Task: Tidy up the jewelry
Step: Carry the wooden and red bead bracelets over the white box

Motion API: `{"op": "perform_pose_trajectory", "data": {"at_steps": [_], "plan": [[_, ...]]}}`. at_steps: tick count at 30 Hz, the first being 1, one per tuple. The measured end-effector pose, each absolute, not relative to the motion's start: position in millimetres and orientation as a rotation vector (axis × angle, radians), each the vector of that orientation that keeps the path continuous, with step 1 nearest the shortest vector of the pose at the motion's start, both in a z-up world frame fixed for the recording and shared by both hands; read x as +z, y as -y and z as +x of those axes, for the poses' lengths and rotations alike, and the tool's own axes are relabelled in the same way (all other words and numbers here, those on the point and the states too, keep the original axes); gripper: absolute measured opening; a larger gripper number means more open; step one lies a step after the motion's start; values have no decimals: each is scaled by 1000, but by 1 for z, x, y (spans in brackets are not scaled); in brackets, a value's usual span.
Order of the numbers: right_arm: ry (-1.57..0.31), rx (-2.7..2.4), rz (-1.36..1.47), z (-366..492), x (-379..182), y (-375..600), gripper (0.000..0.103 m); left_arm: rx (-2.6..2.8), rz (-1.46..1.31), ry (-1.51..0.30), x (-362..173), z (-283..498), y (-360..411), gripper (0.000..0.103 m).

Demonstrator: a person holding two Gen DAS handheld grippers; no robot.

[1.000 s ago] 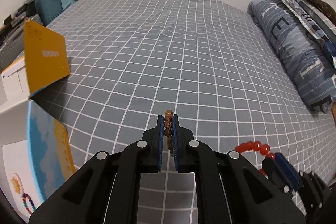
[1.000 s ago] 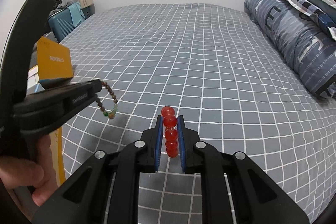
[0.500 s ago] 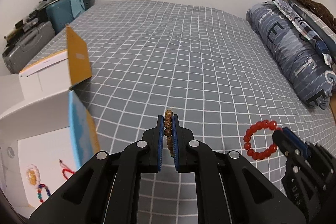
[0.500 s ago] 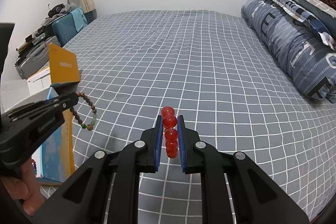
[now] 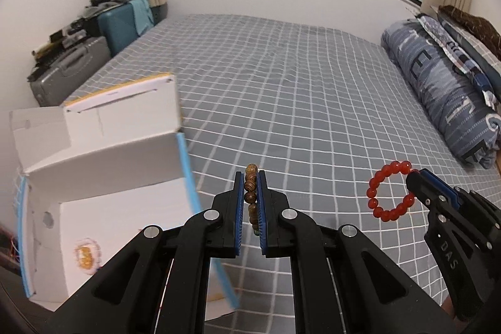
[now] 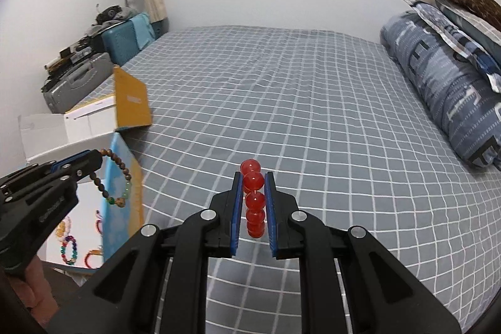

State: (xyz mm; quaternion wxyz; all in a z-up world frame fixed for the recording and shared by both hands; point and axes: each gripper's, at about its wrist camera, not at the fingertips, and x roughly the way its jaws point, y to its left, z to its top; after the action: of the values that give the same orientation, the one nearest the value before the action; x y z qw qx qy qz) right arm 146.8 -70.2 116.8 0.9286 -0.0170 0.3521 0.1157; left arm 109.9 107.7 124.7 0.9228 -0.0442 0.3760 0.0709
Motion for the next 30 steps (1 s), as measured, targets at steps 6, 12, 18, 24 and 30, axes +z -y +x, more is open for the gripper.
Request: {"op": "perform_pose_trajectory", "data": {"at_steps": [6, 12, 18, 24, 30], "plan": [[-695, 298, -43, 137, 128, 32, 13, 182, -108, -727, 140, 77, -144, 7], [-663, 367, -50, 127, 140, -10, 13, 241, -136, -703, 145, 51, -183, 7], [-642, 446, -88, 113, 145, -60, 13, 309, -160, -691, 143, 28, -227, 7], [-638, 517, -128, 104, 140, -107, 13, 361, -182, -706, 133, 15, -259, 7], [-661, 574, -168, 100, 123, -151, 13, 414, -203, -759, 109, 13, -290, 7]]}}
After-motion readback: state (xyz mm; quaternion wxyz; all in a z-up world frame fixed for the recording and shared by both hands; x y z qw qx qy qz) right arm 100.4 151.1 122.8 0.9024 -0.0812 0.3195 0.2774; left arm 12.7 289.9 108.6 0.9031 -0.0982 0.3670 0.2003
